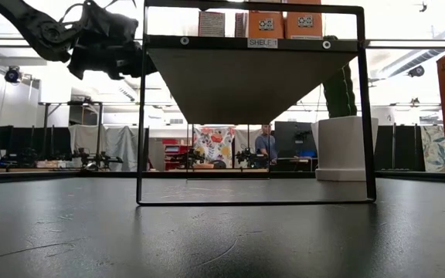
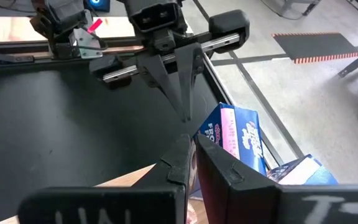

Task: Stack cereal on shelf
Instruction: Put the blue cereal box aligned with the other red cereal box on the shelf

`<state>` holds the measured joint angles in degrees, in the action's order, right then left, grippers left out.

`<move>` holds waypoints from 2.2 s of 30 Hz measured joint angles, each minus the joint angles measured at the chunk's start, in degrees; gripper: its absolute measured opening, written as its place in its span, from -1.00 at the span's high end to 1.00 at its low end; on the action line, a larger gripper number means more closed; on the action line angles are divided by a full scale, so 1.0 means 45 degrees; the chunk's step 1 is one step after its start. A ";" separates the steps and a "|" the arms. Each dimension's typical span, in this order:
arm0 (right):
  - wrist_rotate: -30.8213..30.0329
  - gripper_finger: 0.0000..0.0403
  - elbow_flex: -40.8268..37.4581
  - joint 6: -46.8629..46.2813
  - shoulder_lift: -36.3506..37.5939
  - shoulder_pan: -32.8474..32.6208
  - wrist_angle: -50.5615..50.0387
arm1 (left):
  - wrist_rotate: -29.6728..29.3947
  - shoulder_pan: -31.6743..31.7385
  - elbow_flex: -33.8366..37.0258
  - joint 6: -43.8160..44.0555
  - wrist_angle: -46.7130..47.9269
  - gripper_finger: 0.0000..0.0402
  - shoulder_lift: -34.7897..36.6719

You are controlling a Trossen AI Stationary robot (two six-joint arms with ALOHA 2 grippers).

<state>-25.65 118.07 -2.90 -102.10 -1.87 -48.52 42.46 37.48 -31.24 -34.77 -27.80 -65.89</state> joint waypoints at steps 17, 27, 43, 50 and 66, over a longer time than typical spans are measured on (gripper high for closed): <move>0.0000 0.91 -0.0003 -0.0019 0.0000 0.0000 -0.0007 | -0.1439 -0.0050 0.0000 0.0541 -0.1111 1.00 -0.0936; 0.0001 0.91 -0.0003 -0.0040 0.0000 -0.0005 -0.0012 | -0.3668 -0.0010 0.0000 0.0881 -0.1052 1.00 -0.0819; 0.0041 0.91 -0.0003 0.0122 -0.0025 0.0139 -0.0105 | -0.1301 0.0028 -0.0005 0.0064 0.0614 1.00 0.0031; 0.1578 0.91 -0.0017 0.0088 -0.0112 0.1292 0.0288 | -0.0103 0.0013 -0.0009 -0.0171 0.0182 1.00 -0.0340; 0.3375 0.91 -0.0275 0.1299 -0.0945 0.2891 0.2014 | -0.0569 0.0013 -0.0005 -0.0155 -0.0057 1.00 -0.0421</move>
<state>-10.46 116.84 2.95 -106.36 11.14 -39.46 39.90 37.54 -31.27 -35.46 -28.05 -67.79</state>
